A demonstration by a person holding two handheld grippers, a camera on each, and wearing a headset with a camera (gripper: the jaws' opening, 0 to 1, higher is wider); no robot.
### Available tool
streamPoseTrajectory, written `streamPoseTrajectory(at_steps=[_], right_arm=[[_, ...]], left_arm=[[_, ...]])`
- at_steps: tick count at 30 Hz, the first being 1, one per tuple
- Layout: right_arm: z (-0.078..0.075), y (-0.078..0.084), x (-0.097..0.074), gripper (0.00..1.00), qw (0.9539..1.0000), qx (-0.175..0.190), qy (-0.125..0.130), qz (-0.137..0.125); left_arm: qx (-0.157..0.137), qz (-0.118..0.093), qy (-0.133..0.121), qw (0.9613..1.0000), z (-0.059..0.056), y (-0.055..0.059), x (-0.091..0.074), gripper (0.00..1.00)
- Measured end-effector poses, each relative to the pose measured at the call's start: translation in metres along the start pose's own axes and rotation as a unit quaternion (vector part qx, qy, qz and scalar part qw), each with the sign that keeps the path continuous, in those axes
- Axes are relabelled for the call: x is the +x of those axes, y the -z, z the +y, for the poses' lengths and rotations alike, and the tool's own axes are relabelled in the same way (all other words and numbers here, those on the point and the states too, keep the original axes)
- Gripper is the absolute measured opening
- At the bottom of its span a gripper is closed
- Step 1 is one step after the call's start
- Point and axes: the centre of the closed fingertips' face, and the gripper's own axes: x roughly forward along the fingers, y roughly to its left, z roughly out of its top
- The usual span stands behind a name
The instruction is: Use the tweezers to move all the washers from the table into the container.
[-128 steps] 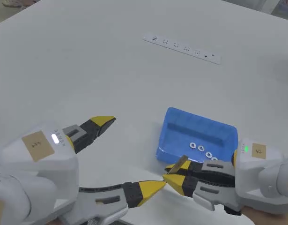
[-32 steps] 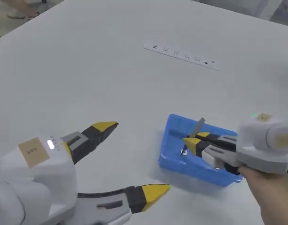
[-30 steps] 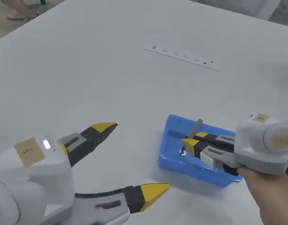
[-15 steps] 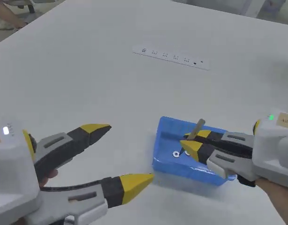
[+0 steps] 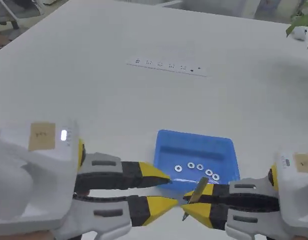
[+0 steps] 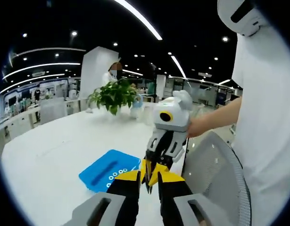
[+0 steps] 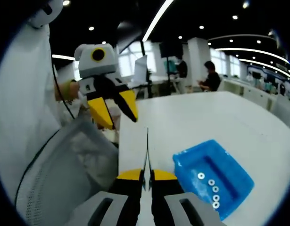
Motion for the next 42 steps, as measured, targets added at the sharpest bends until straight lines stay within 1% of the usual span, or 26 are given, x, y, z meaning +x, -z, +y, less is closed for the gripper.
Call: streamPoseTrajectory(at_steps=[3, 4, 6, 9, 13, 14, 16, 17, 19, 20, 22, 25, 26, 28, 30, 31, 32, 34, 35, 36, 37, 38, 39, 40, 41, 42], right_arm=[[0.010, 0.006, -0.001, 0.03, 0.9993, -0.025, -0.015, 0.022], [0.012, 0.009, -0.001, 0.03, 0.9986, -0.036, -0.016, 0.034], [0.015, 0.012, -0.001, 0.03, 0.9977, -0.047, -0.016, 0.045], [0.018, 0.016, 0.000, 0.03, 0.9967, -0.057, -0.019, 0.055], [0.019, 0.020, 0.002, 0.03, 0.9954, -0.067, -0.020, 0.065], [0.018, 0.021, 0.001, 0.03, 0.9952, -0.069, -0.019, 0.067], [0.014, 0.023, 0.001, 0.03, 0.9947, -0.073, -0.013, 0.071], [0.012, 0.025, 0.000, 0.03, 0.9944, -0.075, -0.009, 0.075], [0.008, 0.029, 0.000, 0.04, 0.9936, -0.077, 0.000, 0.082], [0.007, 0.032, 0.000, 0.04, 0.9927, -0.081, 0.003, 0.090], [0.001, 0.040, 0.001, 0.05, 0.9903, -0.086, 0.016, 0.107], [-0.005, 0.050, 0.005, 0.05, 0.9889, -0.081, 0.025, 0.122], [-0.007, 0.055, 0.007, 0.05, 0.9880, -0.083, 0.026, 0.128], [-0.010, 0.062, 0.011, 0.05, 0.9865, -0.082, 0.028, 0.139], [-0.011, 0.067, 0.014, 0.05, 0.9855, -0.086, 0.027, 0.144], [-0.010, 0.070, 0.016, 0.06, 0.9849, -0.086, 0.024, 0.148], [-0.012, 0.072, 0.017, 0.06, 0.9842, -0.089, 0.026, 0.151], [-0.012, 0.071, 0.018, 0.06, 0.9849, -0.092, 0.028, 0.144], [-0.012, 0.071, 0.019, 0.07, 0.9861, -0.084, 0.028, 0.141], [-0.012, 0.071, 0.019, 0.09, 0.9870, -0.078, 0.027, 0.138], [-0.012, 0.073, 0.018, 0.14, 0.9870, -0.072, 0.033, 0.140], [-0.013, 0.075, 0.017, 0.17, 0.9865, -0.071, 0.037, 0.143], [-0.013, 0.076, 0.013, 0.21, 0.9867, -0.066, 0.044, 0.142], [-0.014, 0.076, 0.009, 0.23, 0.9876, -0.058, 0.051, 0.136], [-0.013, 0.074, 0.004, 0.25, 0.9902, -0.037, 0.060, 0.121], [-0.013, 0.073, -0.001, 0.27, 0.9915, -0.028, 0.064, 0.110]], left_arm=[[-0.011, 0.001, 0.018, 0.9998, -0.004, -0.001, 0.008, 0.12], [-0.014, 0.005, 0.028, 0.9995, -0.006, -0.001, 0.011, 0.12], [-0.005, 0.014, 0.036, 0.9992, -0.009, 0.002, 0.016, 0.10], [-0.003, 0.020, 0.050, 0.9985, -0.012, 0.002, 0.022, 0.07], [0.006, 0.033, 0.069, 0.9971, -0.018, 0.004, 0.028, 0.01], [0.009, 0.045, 0.079, 0.9958, -0.020, 0.007, 0.028, 0.00], [0.011, 0.047, 0.077, 0.9959, -0.018, 0.007, 0.030, 0.00], [0.012, 0.053, 0.082, 0.9952, -0.018, 0.009, 0.029, 0.00], [0.021, 0.063, 0.076, 0.9949, -0.015, 0.012, 0.030, 0.00], [0.033, 0.079, 0.072, 0.9937, -0.011, 0.017, 0.030, 0.00], [0.048, 0.102, 0.068, 0.9913, -0.008, 0.026, 0.031, 0.00], [0.053, 0.124, 0.065, 0.9888, -0.004, 0.039, 0.036, 0.00], [0.063, 0.140, 0.061, 0.9863, -0.002, 0.047, 0.037, 0.00], [0.084, 0.162, 0.069, 0.9808, -0.002, 0.060, 0.038, 0.00], [0.089, 0.166, 0.070, 0.9796, -0.001, 0.065, 0.040, 0.00], [0.089, 0.173, 0.075, 0.9781, 0.000, 0.070, 0.039, 0.00], [0.091, 0.178, 0.073, 0.9771, 0.003, 0.073, 0.038, 0.00], [0.091, 0.185, 0.074, 0.9757, 0.008, 0.081, 0.034, 0.00], [0.085, 0.189, 0.077, 0.9752, 0.010, 0.085, 0.033, 0.00], [0.084, 0.191, 0.077, 0.9749, 0.010, 0.087, 0.032, 0.00], [0.086, 0.198, 0.078, 0.9734, 0.013, 0.093, 0.031, 0.00], [0.089, 0.209, 0.079, 0.9707, 0.015, 0.099, 0.030, 0.00], [0.099, 0.228, 0.081, 0.9653, 0.018, 0.108, 0.028, 0.00], [0.101, 0.238, 0.081, 0.9624, 0.020, 0.113, 0.027, 0.00], [0.101, 0.245, 0.085, 0.9605, 0.021, 0.119, 0.028, 0.00], [0.100, 0.248, 0.087, 0.9597, 0.022, 0.122, 0.029, 0.00]])
